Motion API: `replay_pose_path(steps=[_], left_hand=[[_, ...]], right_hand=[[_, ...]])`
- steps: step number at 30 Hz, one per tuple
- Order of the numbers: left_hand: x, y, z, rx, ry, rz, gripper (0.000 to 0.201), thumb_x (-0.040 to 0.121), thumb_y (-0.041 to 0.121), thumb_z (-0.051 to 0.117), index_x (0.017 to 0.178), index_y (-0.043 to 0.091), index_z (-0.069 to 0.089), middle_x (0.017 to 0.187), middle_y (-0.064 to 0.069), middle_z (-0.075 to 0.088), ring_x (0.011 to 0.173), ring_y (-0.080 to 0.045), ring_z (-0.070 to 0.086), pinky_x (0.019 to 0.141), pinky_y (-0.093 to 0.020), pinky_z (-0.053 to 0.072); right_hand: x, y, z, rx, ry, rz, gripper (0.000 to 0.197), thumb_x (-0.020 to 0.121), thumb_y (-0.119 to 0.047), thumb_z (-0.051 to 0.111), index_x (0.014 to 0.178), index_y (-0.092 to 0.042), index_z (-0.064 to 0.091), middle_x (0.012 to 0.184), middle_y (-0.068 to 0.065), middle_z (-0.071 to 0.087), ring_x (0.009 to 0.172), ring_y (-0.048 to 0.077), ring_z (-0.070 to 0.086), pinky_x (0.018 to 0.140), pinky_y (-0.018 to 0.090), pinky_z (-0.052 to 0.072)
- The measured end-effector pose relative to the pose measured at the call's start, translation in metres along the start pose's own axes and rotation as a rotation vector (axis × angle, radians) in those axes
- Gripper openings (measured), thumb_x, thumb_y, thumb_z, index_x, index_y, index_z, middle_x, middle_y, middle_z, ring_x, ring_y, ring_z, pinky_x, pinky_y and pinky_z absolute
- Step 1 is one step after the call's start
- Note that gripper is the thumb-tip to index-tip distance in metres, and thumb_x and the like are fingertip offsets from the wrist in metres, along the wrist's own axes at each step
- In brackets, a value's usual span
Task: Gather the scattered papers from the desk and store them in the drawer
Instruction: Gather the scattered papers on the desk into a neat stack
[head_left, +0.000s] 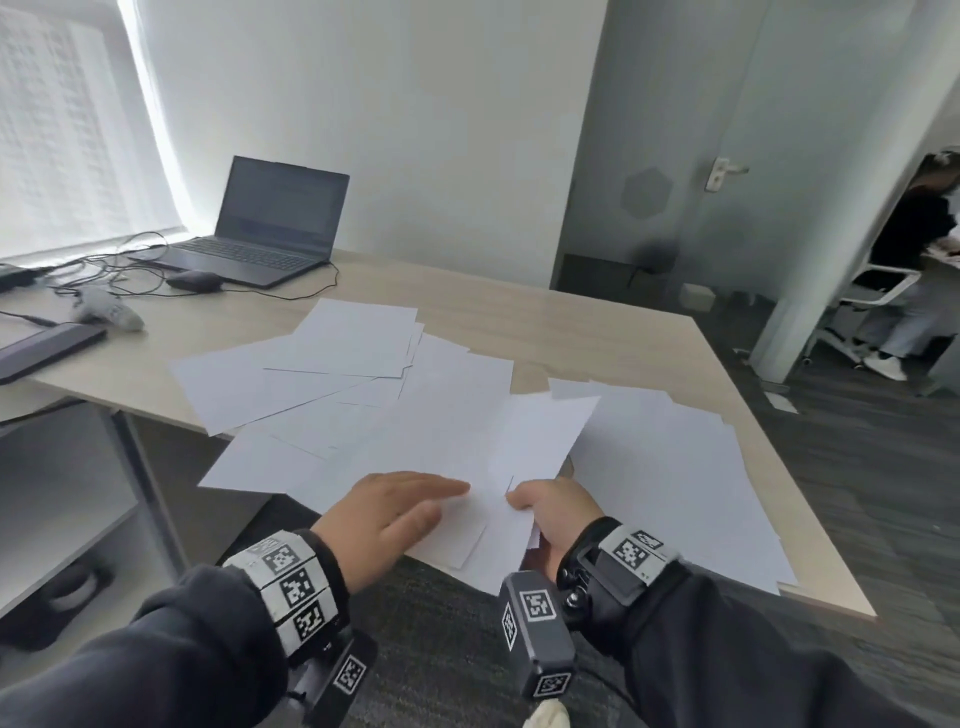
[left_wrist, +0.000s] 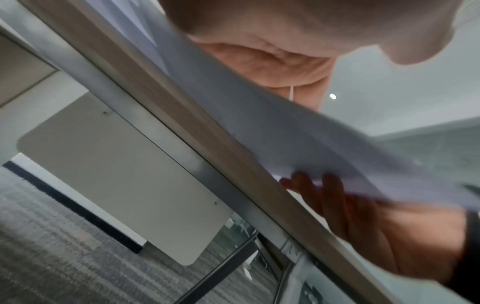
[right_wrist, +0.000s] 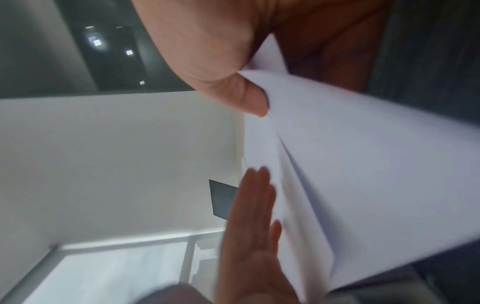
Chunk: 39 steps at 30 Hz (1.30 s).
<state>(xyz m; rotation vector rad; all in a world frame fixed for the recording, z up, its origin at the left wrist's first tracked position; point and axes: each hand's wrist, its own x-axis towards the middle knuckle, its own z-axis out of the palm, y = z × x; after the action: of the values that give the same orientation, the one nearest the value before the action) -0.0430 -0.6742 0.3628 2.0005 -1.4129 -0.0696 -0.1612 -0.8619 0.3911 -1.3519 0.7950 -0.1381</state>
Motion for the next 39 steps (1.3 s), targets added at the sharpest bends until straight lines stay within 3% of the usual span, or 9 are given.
replay_pose_path(steps=[3,8,12,19,23,25,28,30,39], left_hand=[[0.014,0.002,-0.009,0.010,0.070,-0.237,0.086,0.078,0.090,0.015,0.137,0.039,0.053,0.144,0.020,0.051,0.132,0.000,0.045,0.116,-0.041,0.035],[0.045,-0.006,-0.024,0.090,0.173,-0.577,0.073,0.091,0.054,0.057,0.153,0.026,0.030,0.162,0.002,0.029,0.144,-0.022,0.035,0.117,-0.049,0.030],[0.072,0.000,-0.031,-0.273,0.258,-0.692,0.081,0.090,0.048,0.065,0.155,0.018,0.028,0.154,-0.006,0.043,0.138,-0.028,0.045,0.113,-0.042,0.035],[0.119,0.047,-0.010,-0.834,0.284,-0.564,0.021,0.090,0.007,0.067,0.111,0.010,0.068,0.106,-0.015,0.075,0.091,-0.033,0.073,0.079,-0.043,0.059],[0.135,0.065,0.007,-0.792,0.308,-0.535,0.019,0.073,0.025,0.072,0.092,0.024,0.074,0.098,-0.007,0.078,0.095,-0.034,0.073,0.089,-0.055,0.057],[0.143,0.070,0.014,-0.778,0.349,-0.507,0.022,0.065,0.033,0.068,0.086,0.036,0.074,0.094,-0.002,0.078,0.094,-0.032,0.073,0.088,-0.057,0.057],[0.150,0.093,0.019,-0.784,0.412,-0.435,0.019,0.071,0.030,0.064,0.086,0.039,0.072,0.092,0.003,0.078,0.093,-0.028,0.073,0.087,-0.054,0.058],[0.155,0.109,0.022,-0.799,0.413,-0.386,0.022,0.075,0.026,0.062,0.092,0.034,0.072,0.092,0.005,0.078,0.094,-0.025,0.072,0.089,-0.051,0.058],[0.163,0.130,0.050,-0.776,0.348,-0.319,0.035,0.076,0.014,0.059,0.105,0.032,0.068,0.100,0.008,0.077,0.099,-0.020,0.071,0.095,-0.049,0.055]], right_hand=[[0.000,-0.001,-0.010,-0.152,0.085,-0.134,0.006,0.080,-0.004,0.061,0.079,-0.010,0.058,0.115,0.025,0.066,0.101,0.042,0.066,0.088,0.057,0.056],[-0.017,-0.010,-0.033,-0.097,0.020,-0.304,0.029,0.092,0.002,0.053,0.091,-0.022,0.070,0.090,0.001,0.076,0.082,0.021,0.072,0.062,0.029,0.055],[-0.024,-0.017,-0.059,-0.111,0.058,-0.441,0.020,0.093,-0.004,0.061,0.098,-0.019,0.074,0.094,0.001,0.079,0.094,0.026,0.074,0.082,0.042,0.060],[-0.033,-0.033,-0.109,-0.082,0.206,-0.528,0.011,0.090,-0.023,0.066,0.095,-0.018,0.075,0.092,0.002,0.079,0.093,0.029,0.073,0.093,0.057,0.054],[-0.040,-0.035,-0.130,0.040,0.221,-0.438,0.036,0.088,-0.067,0.051,0.091,-0.039,0.075,0.094,-0.019,0.076,0.099,0.015,0.070,0.088,0.037,0.052],[-0.041,-0.034,-0.140,0.031,0.226,-0.489,0.051,0.081,-0.078,0.050,0.107,-0.040,0.072,0.110,-0.019,0.074,0.110,0.013,0.067,0.100,0.040,0.049],[-0.039,-0.036,-0.155,-0.038,0.298,-0.604,0.012,0.093,-0.033,0.066,0.099,-0.027,0.074,0.100,-0.012,0.078,0.102,0.014,0.072,0.095,0.036,0.054],[-0.039,-0.042,-0.166,-0.082,0.355,-0.632,0.012,0.092,-0.017,0.068,0.089,-0.026,0.075,0.092,-0.011,0.079,0.093,0.016,0.074,0.088,0.036,0.058],[-0.028,-0.028,-0.197,-0.075,0.404,-0.601,0.010,0.087,-0.016,0.074,0.094,-0.023,0.076,0.094,-0.007,0.078,0.092,0.014,0.073,0.083,0.030,0.057]])
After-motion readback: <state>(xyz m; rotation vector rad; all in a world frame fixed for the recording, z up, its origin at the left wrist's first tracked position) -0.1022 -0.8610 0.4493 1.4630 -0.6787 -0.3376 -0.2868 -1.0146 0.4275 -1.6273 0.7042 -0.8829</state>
